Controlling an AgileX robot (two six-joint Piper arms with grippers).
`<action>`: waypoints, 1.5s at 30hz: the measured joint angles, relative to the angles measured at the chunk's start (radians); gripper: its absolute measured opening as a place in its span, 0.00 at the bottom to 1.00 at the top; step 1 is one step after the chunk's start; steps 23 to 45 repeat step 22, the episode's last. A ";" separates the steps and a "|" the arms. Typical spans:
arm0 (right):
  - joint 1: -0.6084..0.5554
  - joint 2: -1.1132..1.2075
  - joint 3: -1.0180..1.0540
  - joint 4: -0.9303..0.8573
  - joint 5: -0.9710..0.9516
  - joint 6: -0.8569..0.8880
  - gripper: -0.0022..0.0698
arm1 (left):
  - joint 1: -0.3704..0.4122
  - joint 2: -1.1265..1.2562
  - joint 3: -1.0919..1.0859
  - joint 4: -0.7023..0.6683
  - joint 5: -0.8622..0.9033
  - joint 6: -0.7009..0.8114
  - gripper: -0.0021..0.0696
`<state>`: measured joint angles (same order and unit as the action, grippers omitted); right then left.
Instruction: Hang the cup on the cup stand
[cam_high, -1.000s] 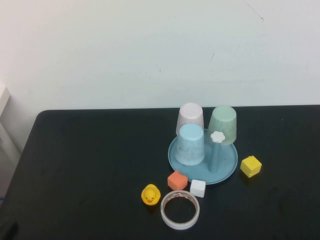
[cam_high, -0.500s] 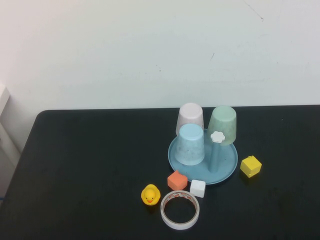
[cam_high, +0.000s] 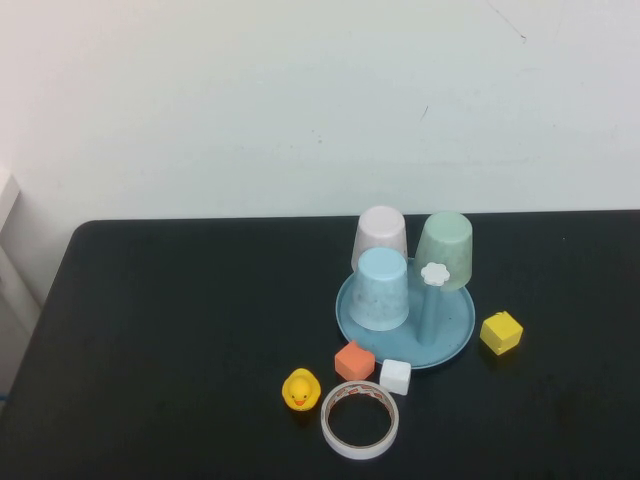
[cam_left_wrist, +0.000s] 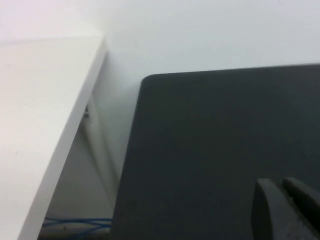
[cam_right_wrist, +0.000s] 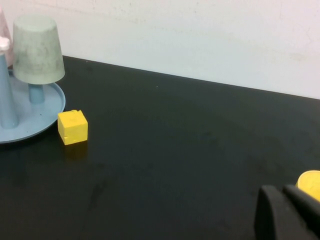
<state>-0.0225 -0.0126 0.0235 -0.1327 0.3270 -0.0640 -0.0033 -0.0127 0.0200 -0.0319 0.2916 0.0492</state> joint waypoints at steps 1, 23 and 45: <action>0.000 0.000 0.000 0.000 0.000 0.000 0.03 | -0.009 0.000 -0.002 0.002 0.004 0.018 0.03; 0.000 0.000 0.000 0.000 0.000 0.000 0.03 | -0.026 0.000 -0.002 0.002 0.012 0.048 0.03; 0.000 0.000 0.000 0.000 0.000 0.000 0.03 | -0.026 0.000 -0.002 0.002 0.012 0.048 0.03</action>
